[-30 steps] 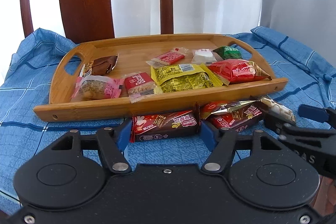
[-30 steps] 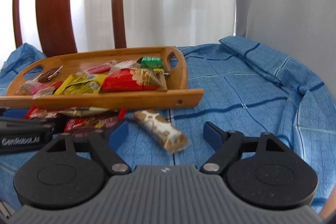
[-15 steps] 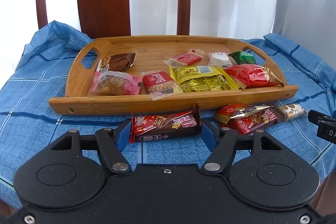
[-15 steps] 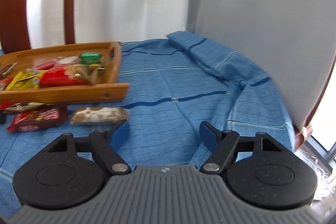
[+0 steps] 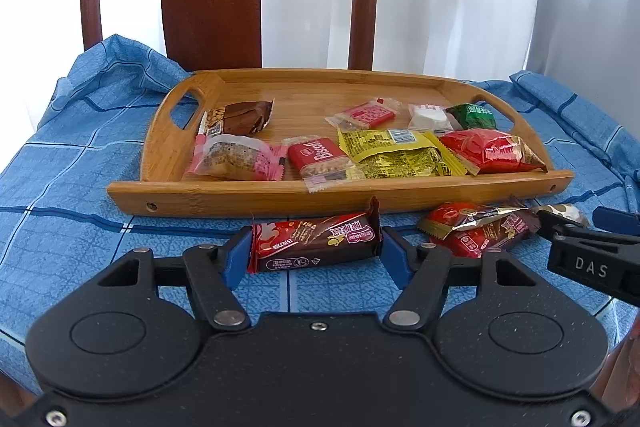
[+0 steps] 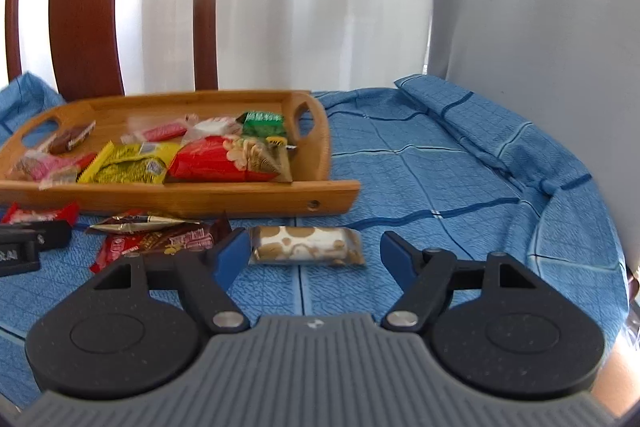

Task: Organize snacks
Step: 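Grasp the red-brown chocolate bar with the left gripper while the right gripper grasps the white spotted bar, then lift both bars and carry them over the bamboo tray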

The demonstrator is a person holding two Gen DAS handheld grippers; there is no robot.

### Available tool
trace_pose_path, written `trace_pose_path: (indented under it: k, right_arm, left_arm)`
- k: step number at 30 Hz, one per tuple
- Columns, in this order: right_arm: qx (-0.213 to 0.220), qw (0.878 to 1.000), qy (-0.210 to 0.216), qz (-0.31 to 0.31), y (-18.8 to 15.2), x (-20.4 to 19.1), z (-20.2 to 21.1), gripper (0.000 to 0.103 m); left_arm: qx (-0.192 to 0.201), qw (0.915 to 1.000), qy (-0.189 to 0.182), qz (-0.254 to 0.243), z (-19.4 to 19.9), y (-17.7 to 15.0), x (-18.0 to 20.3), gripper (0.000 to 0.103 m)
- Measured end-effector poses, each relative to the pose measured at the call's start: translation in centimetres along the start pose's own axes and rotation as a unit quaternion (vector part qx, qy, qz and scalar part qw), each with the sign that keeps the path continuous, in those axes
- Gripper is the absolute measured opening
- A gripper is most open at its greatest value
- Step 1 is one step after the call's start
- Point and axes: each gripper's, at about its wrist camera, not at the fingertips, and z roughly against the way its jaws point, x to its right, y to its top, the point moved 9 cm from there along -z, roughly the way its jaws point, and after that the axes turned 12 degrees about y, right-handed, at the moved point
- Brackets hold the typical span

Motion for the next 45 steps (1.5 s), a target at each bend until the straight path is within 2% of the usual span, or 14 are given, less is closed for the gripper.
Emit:
trace_pose_path:
  k: [3, 7, 10, 18, 27, 38, 41, 45]
  right_arm:
    - [-0.006, 1.0, 0.008, -0.02, -0.1, 0.4, -0.4, 0.082]
    - [-0.009, 1.0, 0.017, -0.025, 0.0, 0.4, -0.3, 0.061]
    - [-0.007, 1.0, 0.02, -0.018, 0.0, 0.3, 0.2, 0.058]
    - [0.015, 1.0, 0.013, -0.012, 1.2, 0.2, 2.4, 0.058]
    - [0.048, 0.998, 0.036, -0.023, 5.1, 0.3, 2.7, 0.058]
    - [0.045, 0.992, 0.093, -0.074, 10.6, 1.3, -1.7, 0.058]
    - [0.033, 0.989, 0.118, -0.084, 11.7, 1.4, -3.2, 0.058]
    - [0.006, 0.988, 0.131, -0.085, 13.0, 1.4, -5.8, 0.058]
  left_arm:
    - [0.0, 1.0, 0.0, 0.003, 0.1, 0.1, -0.2, 0.065]
    - [0.004, 1.0, 0.0, 0.005, 0.5, 0.4, -0.4, 0.064]
    - [0.013, 0.9999, 0.005, 0.008, 1.0, 1.0, -0.6, 0.064]
    - [0.026, 0.9996, -0.004, 0.011, 2.5, 3.3, -1.0, 0.064]
    - [0.046, 0.9988, -0.019, 0.002, 2.2, 7.9, -0.2, 0.064]
    - [0.028, 0.9981, -0.054, 0.012, -2.3, 13.8, 1.5, 0.064]
    - [0.01, 0.9974, -0.069, 0.018, -4.0, 15.1, 2.1, 0.064]
    - [-0.004, 0.9968, -0.08, 0.004, -6.4, 16.5, 3.4, 0.064]
